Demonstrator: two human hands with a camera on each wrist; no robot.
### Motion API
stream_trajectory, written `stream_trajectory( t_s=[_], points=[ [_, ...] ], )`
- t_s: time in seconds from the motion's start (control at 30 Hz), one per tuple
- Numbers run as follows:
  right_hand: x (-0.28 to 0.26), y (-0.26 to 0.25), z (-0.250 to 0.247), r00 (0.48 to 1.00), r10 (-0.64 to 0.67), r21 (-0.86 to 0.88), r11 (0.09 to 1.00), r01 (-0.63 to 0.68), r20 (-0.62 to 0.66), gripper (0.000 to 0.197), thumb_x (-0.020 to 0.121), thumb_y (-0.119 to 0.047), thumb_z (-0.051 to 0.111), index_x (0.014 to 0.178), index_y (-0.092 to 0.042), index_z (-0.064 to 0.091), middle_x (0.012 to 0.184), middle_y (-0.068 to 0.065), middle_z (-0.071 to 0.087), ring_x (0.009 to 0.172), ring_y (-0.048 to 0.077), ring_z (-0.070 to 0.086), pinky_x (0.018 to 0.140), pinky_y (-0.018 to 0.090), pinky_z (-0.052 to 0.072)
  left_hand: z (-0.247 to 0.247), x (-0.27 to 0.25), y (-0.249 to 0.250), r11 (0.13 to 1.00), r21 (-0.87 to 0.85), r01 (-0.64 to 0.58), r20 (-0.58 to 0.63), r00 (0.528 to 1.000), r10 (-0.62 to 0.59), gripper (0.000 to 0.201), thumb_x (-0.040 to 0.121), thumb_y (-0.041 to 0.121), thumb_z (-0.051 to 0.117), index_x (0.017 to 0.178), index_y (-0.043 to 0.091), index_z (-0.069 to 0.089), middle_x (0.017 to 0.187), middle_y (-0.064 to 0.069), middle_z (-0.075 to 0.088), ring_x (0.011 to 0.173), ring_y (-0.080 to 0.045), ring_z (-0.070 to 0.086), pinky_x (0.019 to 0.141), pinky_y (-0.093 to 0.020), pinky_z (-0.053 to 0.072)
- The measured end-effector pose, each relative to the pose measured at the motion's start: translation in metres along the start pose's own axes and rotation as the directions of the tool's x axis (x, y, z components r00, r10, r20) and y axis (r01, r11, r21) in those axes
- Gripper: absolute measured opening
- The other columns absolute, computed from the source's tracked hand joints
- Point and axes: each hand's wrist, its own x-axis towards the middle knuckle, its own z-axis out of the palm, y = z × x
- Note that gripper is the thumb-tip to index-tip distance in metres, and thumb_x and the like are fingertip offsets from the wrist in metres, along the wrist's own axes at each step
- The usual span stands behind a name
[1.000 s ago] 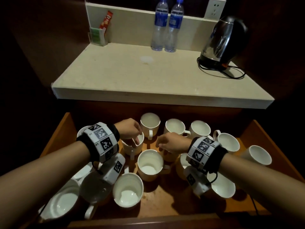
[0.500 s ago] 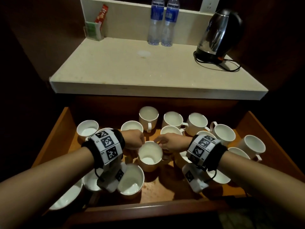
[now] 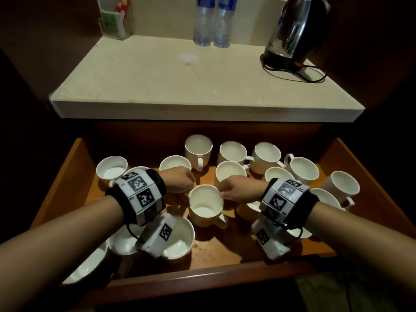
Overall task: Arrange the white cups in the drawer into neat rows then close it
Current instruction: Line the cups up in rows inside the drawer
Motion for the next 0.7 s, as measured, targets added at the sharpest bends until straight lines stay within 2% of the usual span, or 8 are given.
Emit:
stream_trajectory(
  t_s=[0.1,0.17,0.27,0.37,0.47,0.53,0.63,0.7],
  points=[
    [0.002,0.007,0.003,0.997,0.073,0.076,0.994,-0.073,0.002,0.032,0.099,-0.021,0.043,0.109,0.000,0.065,0.086,0.007,0.066,0.068,0.012,0.059,0.054,0.014,0.042,-0.002,0.002,0.005,1.000,-0.005,-0.023,-0.056,0.998,0.023,0.027,0.089,0.000,0.041,0.108,0.012,0.057,0.079,-0.008,0.067,0.080,-0.023,0.064,0.073,-0.029,0.054],
    [0.001,0.010,0.002,0.993,0.116,0.119,0.986,-0.114,-0.005,0.030,0.099,-0.020,0.044,0.100,0.000,0.067,0.072,0.001,0.063,0.057,0.005,0.057,0.047,0.011,0.040,-0.002,0.003,0.005,1.000,-0.002,-0.015,-0.081,0.997,0.015,0.028,0.088,0.002,0.044,0.110,0.012,0.059,0.074,-0.002,0.066,0.076,-0.018,0.063,0.077,-0.030,0.054],
    [-0.001,0.011,0.002,0.991,0.110,0.097,0.990,-0.102,-0.074,0.030,0.098,-0.021,0.046,0.090,-0.002,0.067,0.075,0.007,0.062,0.063,0.012,0.054,0.052,0.016,0.039,0.001,0.000,0.005,0.999,-0.006,0.036,-0.031,0.999,-0.036,0.029,0.091,0.003,0.043,0.117,0.011,0.055,0.088,-0.008,0.071,0.072,-0.015,0.065,0.071,-0.028,0.055],
    [-0.001,0.009,0.005,0.992,0.101,0.148,0.985,-0.089,-0.081,0.028,0.097,-0.020,0.046,0.097,0.001,0.066,0.075,0.007,0.062,0.068,0.015,0.058,0.056,0.018,0.042,0.004,0.001,0.006,0.999,0.020,0.028,0.011,1.000,-0.028,0.035,0.088,0.000,0.049,0.122,0.008,0.054,0.102,-0.014,0.071,0.094,-0.024,0.069,0.088,-0.039,0.056],
    [-0.003,0.010,0.006,0.991,0.136,0.301,0.945,-0.128,-0.005,0.027,0.098,-0.014,0.047,0.103,0.006,0.064,0.095,0.019,0.072,0.089,0.027,0.071,0.067,0.023,0.055,0.005,0.003,0.008,0.999,0.051,0.016,-0.014,1.000,-0.015,0.040,0.085,0.000,0.055,0.125,0.009,0.053,0.108,-0.012,0.069,0.102,-0.024,0.066,0.092,-0.040,0.053],
    [-0.006,0.011,0.005,0.990,0.138,0.334,0.932,-0.144,0.041,0.028,0.097,-0.011,0.046,0.105,0.010,0.063,0.101,0.022,0.071,0.094,0.030,0.071,0.069,0.024,0.056,0.006,0.004,0.008,0.999,0.040,0.020,-0.037,0.999,-0.018,0.037,0.087,0.001,0.052,0.123,0.010,0.053,0.106,-0.012,0.070,0.096,-0.023,0.067,0.086,-0.036,0.056],
    [-0.010,0.013,0.002,0.988,0.127,0.333,0.931,-0.148,0.086,0.029,0.097,-0.010,0.046,0.105,0.011,0.064,0.104,0.023,0.070,0.083,0.027,0.071,0.069,0.022,0.056,0.008,0.004,0.008,0.998,-0.020,0.053,-0.029,0.998,-0.053,0.031,0.092,0.002,0.042,0.120,0.011,0.053,0.089,-0.011,0.072,0.070,-0.016,0.068,0.055,-0.023,0.057],
    [-0.010,0.016,-0.001,0.990,0.126,0.331,0.933,-0.138,0.060,0.028,0.097,-0.008,0.045,0.106,0.010,0.064,0.103,0.023,0.070,0.080,0.026,0.069,0.064,0.020,0.055,0.007,0.003,0.009,0.998,-0.018,0.065,-0.012,0.998,-0.065,0.031,0.093,0.003,0.040,0.121,0.011,0.052,0.085,-0.010,0.072,0.071,-0.016,0.069,0.055,-0.024,0.056]
  ],
)
